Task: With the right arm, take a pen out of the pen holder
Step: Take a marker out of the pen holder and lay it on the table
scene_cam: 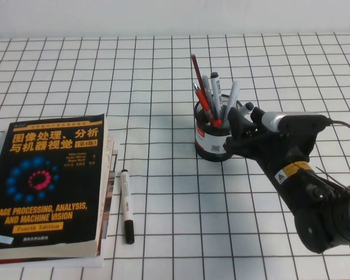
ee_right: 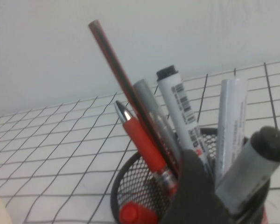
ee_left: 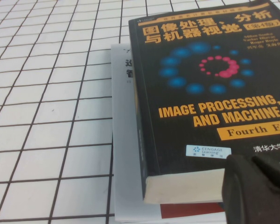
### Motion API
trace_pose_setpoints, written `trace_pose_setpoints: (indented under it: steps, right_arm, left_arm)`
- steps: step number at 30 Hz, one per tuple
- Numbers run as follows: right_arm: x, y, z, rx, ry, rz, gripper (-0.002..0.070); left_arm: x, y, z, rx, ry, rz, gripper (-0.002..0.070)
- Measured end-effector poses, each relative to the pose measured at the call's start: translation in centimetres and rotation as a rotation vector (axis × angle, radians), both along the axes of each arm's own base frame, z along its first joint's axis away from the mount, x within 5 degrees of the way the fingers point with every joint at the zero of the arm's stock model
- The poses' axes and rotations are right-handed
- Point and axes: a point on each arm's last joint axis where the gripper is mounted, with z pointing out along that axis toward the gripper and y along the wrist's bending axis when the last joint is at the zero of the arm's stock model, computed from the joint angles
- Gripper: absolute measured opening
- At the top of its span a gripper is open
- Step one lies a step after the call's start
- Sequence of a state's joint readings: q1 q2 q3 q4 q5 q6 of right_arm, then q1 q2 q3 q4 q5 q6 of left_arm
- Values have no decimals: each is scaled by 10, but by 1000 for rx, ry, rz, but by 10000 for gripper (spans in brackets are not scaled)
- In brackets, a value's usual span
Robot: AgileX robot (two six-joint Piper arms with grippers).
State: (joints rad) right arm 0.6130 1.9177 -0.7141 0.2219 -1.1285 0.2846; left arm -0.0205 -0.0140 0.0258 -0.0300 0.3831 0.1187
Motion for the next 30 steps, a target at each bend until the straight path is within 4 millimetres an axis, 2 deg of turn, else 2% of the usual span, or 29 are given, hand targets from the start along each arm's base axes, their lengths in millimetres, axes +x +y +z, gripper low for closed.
trace_pose_setpoints:
  steps: [10, 16, 21, 30]
  right_arm:
    - [20, 8, 4, 40, -36, -31, 379]
    - [24, 9, -1, 33, -23, -31, 368]
    - [23, 11, 0, 24, -29, -9, 310]
    - [23, 12, 0, 20, -32, 0, 139]
  left_arm:
    - [0, 0, 0, 0, 0, 0, -4]
    - [0, 0, 0, 0, 0, 0, -4]
    - [0, 0, 0, 0, 0, 0, -4]
    - [0, 0, 0, 0, 0, 0, -4]
